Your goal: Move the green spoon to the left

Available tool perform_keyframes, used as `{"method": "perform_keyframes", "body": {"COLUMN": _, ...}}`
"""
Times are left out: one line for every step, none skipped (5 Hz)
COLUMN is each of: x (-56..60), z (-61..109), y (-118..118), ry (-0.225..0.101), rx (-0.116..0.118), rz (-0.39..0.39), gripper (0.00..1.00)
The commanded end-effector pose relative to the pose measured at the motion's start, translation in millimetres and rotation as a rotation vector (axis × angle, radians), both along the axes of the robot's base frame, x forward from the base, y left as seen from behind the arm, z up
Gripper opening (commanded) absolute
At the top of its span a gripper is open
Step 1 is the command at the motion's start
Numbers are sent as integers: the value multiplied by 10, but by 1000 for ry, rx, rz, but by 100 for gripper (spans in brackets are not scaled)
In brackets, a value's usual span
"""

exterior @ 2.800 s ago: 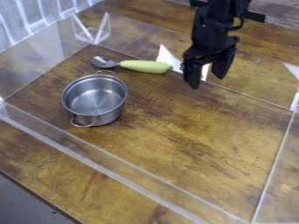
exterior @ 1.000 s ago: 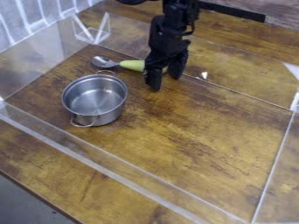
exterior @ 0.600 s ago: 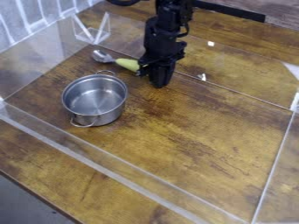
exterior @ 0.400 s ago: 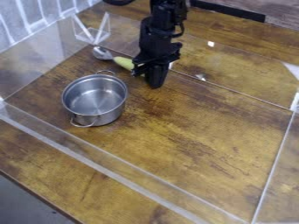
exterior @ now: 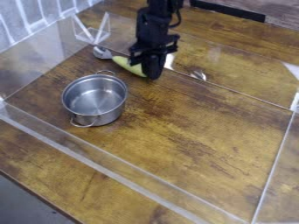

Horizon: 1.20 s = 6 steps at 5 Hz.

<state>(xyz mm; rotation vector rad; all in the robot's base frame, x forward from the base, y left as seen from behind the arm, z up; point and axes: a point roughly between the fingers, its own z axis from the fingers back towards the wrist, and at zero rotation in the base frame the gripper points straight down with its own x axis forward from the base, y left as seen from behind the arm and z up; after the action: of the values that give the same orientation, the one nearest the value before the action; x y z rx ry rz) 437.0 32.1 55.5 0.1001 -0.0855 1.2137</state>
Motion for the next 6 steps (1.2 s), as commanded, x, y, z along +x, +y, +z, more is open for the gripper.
{"method": "perform_keyframes", "body": {"x": 95, "z": 821, "y": 197, "ry": -131, "rx": -14, "rz": 63, "gripper": 0}}
{"method": "perform_keyframes", "body": {"x": 103, "z": 1064, "y": 256, "ry": -124, "rx": -17, "rz": 98, "gripper": 0}}
{"method": "perform_keyframes", "body": {"x": 123, "z": 959, "y": 248, "ry": -124, "rx": -18, "rz": 122, "gripper": 0}}
{"method": "perform_keyframes", "body": {"x": 138, "z": 809, "y": 217, "ry": -120, "rx": -14, "rz": 158, "gripper": 100}}
{"method": "perform_keyframes", "body": {"x": 160, "z": 676, "y": 190, "ry": -109, "rx": -24, "rz": 167, "gripper": 100}}
{"method": "perform_keyframes", "body": {"x": 170, "z": 537, "y": 233, "ry": -100, "rx": -26, "rz": 199, "gripper": 100}}
